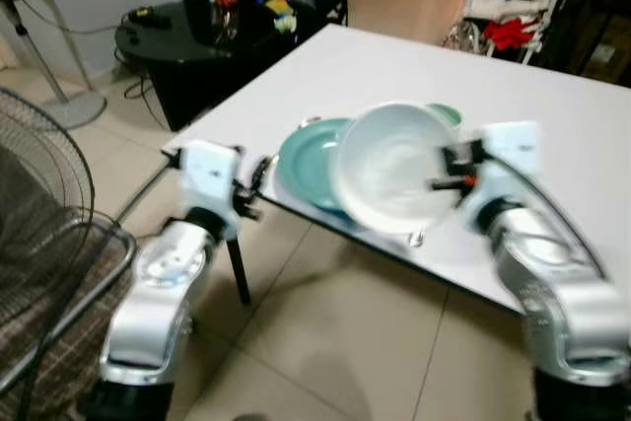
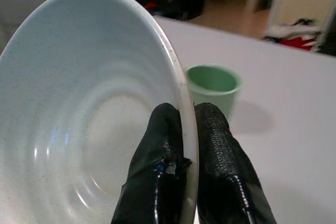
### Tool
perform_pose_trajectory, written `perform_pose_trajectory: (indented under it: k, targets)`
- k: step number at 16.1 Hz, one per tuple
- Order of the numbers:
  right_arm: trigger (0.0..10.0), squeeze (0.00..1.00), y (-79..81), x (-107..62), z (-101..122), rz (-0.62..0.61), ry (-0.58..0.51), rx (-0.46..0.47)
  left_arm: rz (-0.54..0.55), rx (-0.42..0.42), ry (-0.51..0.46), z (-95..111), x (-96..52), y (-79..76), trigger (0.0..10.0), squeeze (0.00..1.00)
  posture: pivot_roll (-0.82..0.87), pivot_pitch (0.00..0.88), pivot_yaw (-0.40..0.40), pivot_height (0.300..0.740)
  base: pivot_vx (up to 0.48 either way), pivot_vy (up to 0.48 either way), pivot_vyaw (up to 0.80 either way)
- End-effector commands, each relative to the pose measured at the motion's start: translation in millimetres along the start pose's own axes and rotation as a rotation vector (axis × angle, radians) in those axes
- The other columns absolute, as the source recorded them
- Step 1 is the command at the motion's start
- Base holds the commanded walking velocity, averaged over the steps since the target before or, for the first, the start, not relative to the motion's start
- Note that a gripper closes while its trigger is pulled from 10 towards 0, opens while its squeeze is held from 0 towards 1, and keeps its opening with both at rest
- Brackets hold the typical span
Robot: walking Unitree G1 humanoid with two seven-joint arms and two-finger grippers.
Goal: Setting the table
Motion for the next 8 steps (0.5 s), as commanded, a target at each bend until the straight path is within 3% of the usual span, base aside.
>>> perform_pose_trajectory:
  k: [1, 5, 7, 8]
  targets:
    - [10.0, 0.0, 14.4, 1.4, 7.5, 0.052, -0.026, 0.011, 0.03, 0.013, 0.0, 1.1, -1.6, 12.2, 10.0, 0.0, 0.05, 0.0, 0.018, 0.74, 0.289, 0.0, 0.0]
    - [10.0, 0.0, 18.6, 2.9, 4.4, 0.08, -0.008, 0.003, 0.037, 0.014, 0.001, 1.1, -2.5, 14.0, 10.0, 0.0, 0.06, 0.0, 0.011, 0.74, 0.292, 0.0, 0.0]
    - [10.0, 0.0, 25.9, 2.8, 0.0, 0.118, 0.015, -0.043, 0.038, 0.014, 0.0, 1.4, -2.6, 14.3, 10.0, 0.0, 0.06, 0.0, 0.01, 0.74, 0.291, 0.0, 0.0]
    - [10.0, 0.0, 25.9, 2.7, -0.2, 0.117, 0.015, -0.045, 0.038, 0.014, 0.0, 1.4, -2.6, 14.1, 10.0, 0.0, 0.06, 0.0, 0.009, 0.74, 0.289, 0.0, 0.61]
Point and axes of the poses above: a point about 5 cm out from each wrist's last joint towards the gripper, its own x axis pointing out of the wrist towards the gripper, its own z axis along the axis of the wrist's last joint, y = z × x, the point moved 6 cm from there along x, pointing out of the wrist towards the gripper, and after that the axes turned 8 degrees about x, right-handed, at the moved point
